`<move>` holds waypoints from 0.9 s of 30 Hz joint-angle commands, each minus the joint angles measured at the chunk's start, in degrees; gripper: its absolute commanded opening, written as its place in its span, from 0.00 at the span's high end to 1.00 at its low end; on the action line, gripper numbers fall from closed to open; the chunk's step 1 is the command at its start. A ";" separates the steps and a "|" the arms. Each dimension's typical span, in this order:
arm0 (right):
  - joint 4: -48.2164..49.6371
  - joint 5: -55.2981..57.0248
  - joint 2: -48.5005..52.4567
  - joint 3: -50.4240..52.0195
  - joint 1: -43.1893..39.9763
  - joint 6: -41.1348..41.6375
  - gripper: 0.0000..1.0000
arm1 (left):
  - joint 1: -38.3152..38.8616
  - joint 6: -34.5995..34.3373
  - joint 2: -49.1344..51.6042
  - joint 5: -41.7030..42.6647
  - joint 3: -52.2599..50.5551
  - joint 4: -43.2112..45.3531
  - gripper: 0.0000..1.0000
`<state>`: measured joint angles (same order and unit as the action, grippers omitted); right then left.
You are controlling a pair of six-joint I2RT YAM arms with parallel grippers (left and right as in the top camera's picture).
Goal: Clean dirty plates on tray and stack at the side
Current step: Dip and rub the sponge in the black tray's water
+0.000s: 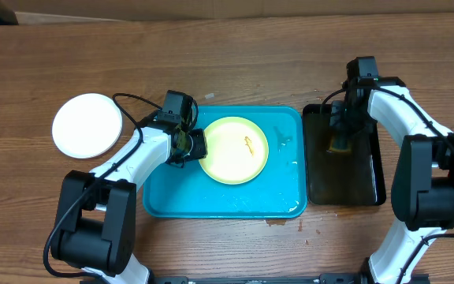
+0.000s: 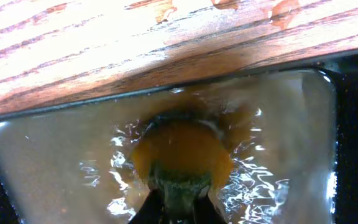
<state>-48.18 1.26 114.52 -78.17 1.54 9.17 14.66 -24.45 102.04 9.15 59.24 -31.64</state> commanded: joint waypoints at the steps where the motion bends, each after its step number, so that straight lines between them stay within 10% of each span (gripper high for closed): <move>1: -0.63 -0.55 0.42 0.28 -0.15 0.07 0.96 | 0.48 0.09 0.83 -0.22 0.59 0.17 0.64; 9: -11.74 -1.36 0.35 0.26 -0.07 0.07 0.92 | 0.48 0.07 0.83 -0.15 0.59 0.17 0.64; 18: -14.58 -1.36 0.35 -0.17 0.00 0.07 0.52 | 0.48 0.09 0.83 -0.20 0.59 0.63 0.64; 27: -18.84 -2.73 0.35 -0.24 0.00 1.36 0.52 | 0.48 0.09 0.83 -0.20 0.59 0.61 0.64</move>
<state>-66.94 -0.03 114.61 -78.08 1.54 9.63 14.66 -24.45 102.04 9.15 59.24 -31.20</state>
